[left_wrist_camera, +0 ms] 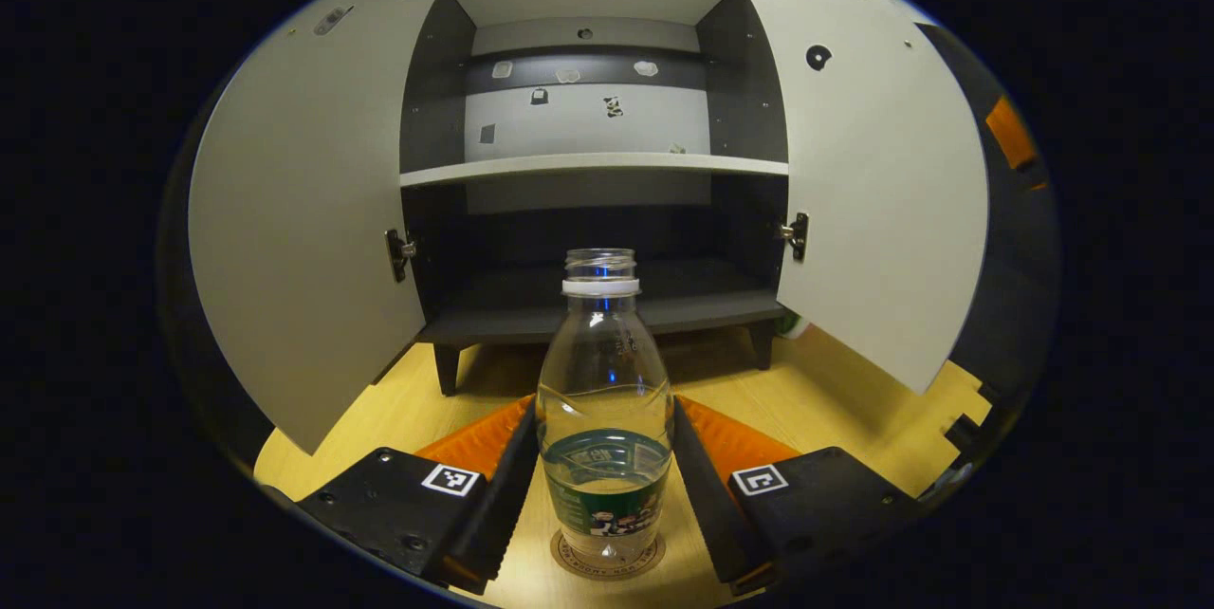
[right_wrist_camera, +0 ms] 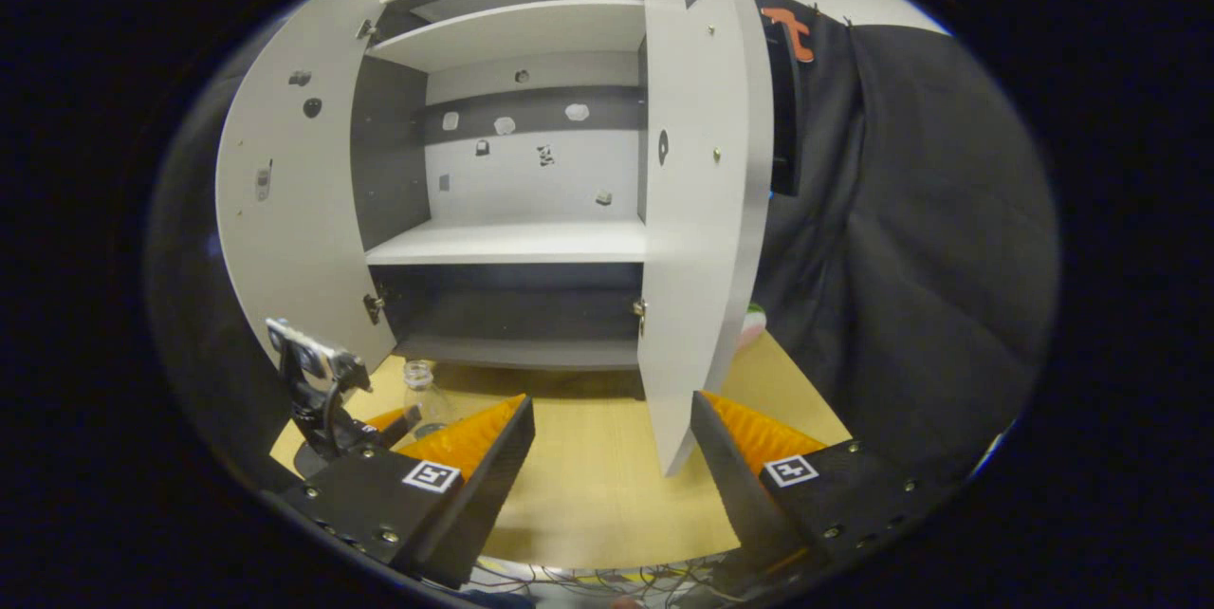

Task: Grasp the bottle in the cabinet with the left hand and place it on the coaster, then close the right door with the right hand and the left door with the left hand.

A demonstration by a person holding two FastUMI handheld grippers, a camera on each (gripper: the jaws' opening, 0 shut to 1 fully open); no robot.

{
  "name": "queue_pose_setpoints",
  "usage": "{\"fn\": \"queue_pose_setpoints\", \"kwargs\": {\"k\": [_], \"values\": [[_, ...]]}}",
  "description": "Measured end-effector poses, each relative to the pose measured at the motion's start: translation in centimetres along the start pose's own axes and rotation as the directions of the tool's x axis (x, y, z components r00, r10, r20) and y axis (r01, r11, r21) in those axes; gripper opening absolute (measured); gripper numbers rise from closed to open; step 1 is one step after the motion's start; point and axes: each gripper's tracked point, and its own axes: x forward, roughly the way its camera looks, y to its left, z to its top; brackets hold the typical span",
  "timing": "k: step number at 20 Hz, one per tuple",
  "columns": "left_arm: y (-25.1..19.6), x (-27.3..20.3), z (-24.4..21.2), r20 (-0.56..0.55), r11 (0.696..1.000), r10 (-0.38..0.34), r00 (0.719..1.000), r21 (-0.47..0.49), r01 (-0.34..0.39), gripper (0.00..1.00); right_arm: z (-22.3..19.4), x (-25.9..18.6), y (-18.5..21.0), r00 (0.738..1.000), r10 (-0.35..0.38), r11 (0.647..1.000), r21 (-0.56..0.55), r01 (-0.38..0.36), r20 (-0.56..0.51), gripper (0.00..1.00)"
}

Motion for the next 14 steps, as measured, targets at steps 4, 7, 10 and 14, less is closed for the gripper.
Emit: {"fn": "queue_pose_setpoints", "kwargs": {"k": [4, 7, 10, 14], "values": [[-0.1, 0.1, -2.4, -0.021, 1.000, 0.003, 1.000, -0.011, -0.004, 0.82, -1.9, -0.1, -0.6, 0.998, -0.003, 1.000, -0.001, 0.003, -0.056, 0.98], [-0.3, 0.2, -2.7, 0.003, 1.000, 0.000, 1.000, -0.007, 0.000, 0.82, -2.7, -0.4, -0.5, 0.997, 0.005, 1.000, -0.004, -0.005, -0.079, 0.98], [-0.2, 0.4, -2.8, 0.004, 1.000, 0.001, 1.000, 0.019, -0.001, 0.82, -3.2, -0.5, -0.1, 0.995, 0.017, 1.000, -0.005, -0.018, -0.097, 0.98], [-0.1, -0.9, -3.3, -0.004, 1.000, -0.004, 1.000, 0.017, 0.004, 0.82, -3.2, -0.7, 0.4, 0.995, 0.033, 0.999, -0.002, -0.034, -0.099, 1.00]]}}
